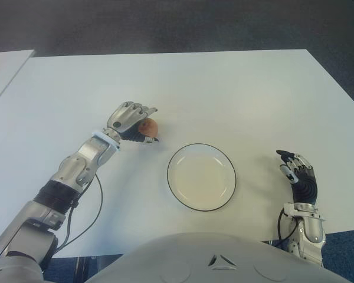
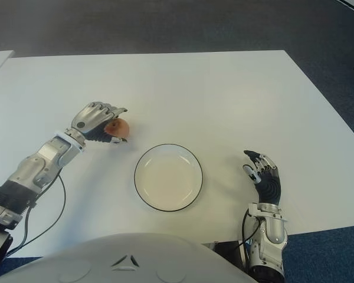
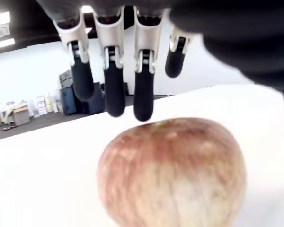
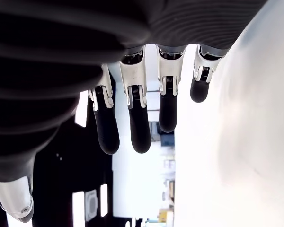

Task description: Put the apples into the plate.

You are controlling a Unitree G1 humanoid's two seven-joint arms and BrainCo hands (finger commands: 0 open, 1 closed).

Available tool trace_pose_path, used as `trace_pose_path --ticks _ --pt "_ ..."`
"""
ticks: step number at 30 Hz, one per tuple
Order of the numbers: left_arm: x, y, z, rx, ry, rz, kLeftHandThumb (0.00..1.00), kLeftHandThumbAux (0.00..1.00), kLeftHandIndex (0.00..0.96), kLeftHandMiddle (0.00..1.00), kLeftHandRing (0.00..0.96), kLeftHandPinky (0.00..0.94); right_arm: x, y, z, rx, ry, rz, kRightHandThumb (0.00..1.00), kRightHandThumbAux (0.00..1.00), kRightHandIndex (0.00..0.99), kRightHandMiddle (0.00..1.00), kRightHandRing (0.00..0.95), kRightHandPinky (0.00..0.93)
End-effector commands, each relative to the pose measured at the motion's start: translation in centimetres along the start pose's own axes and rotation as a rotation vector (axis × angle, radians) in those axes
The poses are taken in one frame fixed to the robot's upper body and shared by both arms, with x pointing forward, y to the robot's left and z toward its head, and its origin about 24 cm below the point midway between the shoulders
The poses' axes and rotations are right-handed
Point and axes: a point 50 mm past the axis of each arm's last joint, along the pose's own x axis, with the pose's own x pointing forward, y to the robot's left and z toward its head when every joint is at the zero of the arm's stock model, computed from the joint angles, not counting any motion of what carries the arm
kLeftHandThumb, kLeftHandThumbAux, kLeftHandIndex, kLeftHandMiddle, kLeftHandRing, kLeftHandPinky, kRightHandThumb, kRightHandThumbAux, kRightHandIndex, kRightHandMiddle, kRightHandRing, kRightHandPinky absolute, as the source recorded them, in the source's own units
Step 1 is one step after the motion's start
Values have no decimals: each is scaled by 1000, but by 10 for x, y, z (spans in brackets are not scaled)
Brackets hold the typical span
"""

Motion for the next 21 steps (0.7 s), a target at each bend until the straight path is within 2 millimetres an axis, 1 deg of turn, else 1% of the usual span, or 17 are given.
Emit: trace_pose_path --ticks 1,8,18,21 --pt "-3 -1 -9 57 33 -19 268 176 3 2 2 2 -22 9 -29 58 185 -10 279 602 379 355 227 131" --pt "-3 -4 -12 94 46 0 223 127 0 0 0 0 -22 9 -30 61 191 -11 276 602 381 356 226 122" --pt "-4 -10 -16 99 54 28 212 107 0 0 0 0 -23 11 -31 61 186 -9 281 621 376 368 243 155" --pt "-5 -12 -17 95 53 32 213 106 0 0 0 0 -24 11 -31 53 191 -3 280 623 370 366 242 150"
